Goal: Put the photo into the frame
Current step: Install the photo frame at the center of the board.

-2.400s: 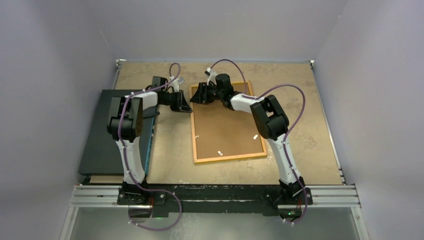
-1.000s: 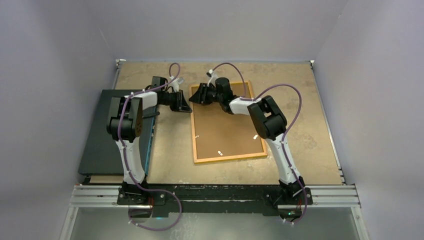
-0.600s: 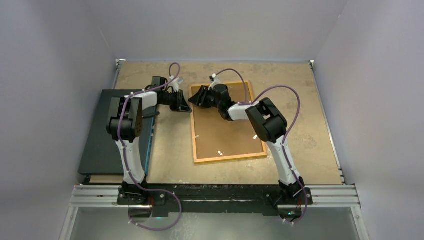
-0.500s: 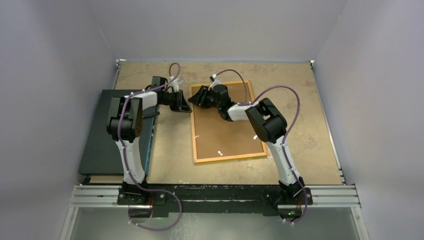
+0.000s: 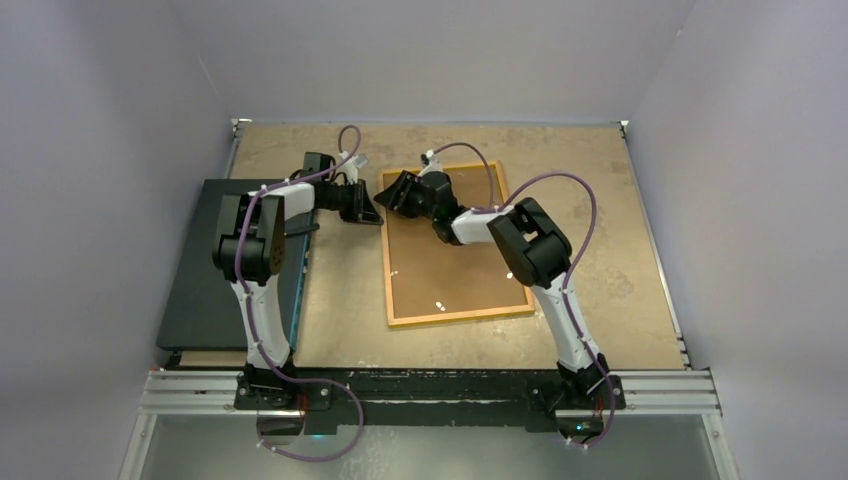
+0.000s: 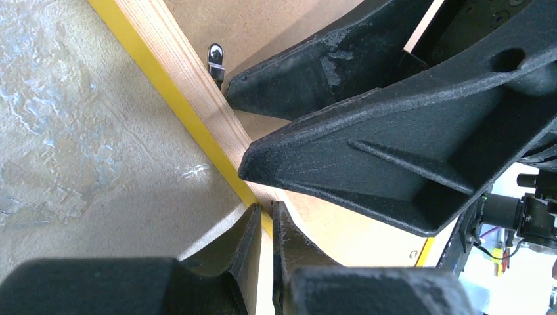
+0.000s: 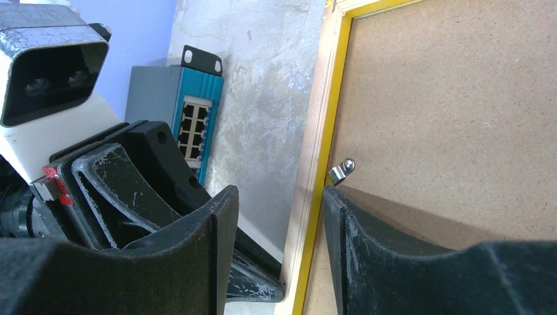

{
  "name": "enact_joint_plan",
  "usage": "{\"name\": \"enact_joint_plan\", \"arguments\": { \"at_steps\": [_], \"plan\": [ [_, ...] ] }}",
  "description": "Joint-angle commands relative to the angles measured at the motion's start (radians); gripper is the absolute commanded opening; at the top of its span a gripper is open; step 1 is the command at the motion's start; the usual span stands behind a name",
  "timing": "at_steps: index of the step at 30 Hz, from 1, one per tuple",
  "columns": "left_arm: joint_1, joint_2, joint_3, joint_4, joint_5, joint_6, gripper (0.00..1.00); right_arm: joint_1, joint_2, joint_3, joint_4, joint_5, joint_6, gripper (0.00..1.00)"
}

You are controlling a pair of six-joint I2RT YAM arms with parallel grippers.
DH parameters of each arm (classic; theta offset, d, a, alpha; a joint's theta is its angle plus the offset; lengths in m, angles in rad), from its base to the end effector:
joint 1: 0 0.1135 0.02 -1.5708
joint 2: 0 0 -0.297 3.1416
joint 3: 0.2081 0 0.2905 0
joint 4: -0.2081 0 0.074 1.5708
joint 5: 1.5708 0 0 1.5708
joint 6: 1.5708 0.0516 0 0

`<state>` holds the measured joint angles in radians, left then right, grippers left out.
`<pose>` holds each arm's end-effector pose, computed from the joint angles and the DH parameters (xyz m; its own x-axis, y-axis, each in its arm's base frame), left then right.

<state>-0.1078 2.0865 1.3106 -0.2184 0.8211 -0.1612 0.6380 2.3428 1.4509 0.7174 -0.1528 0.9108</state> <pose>0.4641 -0.0882 0.1241 -0.8981 -0.0128 -0.4395 0.3301 0.6408 -0.6931 0.4576 0.3490 0.1211 -0.6457 0.4933 -0.5829 -0.3246 0.5137 0.7942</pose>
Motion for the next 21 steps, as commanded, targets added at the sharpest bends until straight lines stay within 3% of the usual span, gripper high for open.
{"name": "enact_joint_plan", "arguments": {
  "at_steps": [1,21],
  "plan": [
    [-0.011,-0.005,-0.02,-0.022,-0.068,0.054,0.06,0.011,0.024,0.005,-0.07,0.058,0.013,0.54],
    [-0.011,-0.008,-0.031,-0.021,-0.057,0.066,0.05,0.042,0.051,0.028,-0.039,0.091,0.085,0.53]
  ]
}}
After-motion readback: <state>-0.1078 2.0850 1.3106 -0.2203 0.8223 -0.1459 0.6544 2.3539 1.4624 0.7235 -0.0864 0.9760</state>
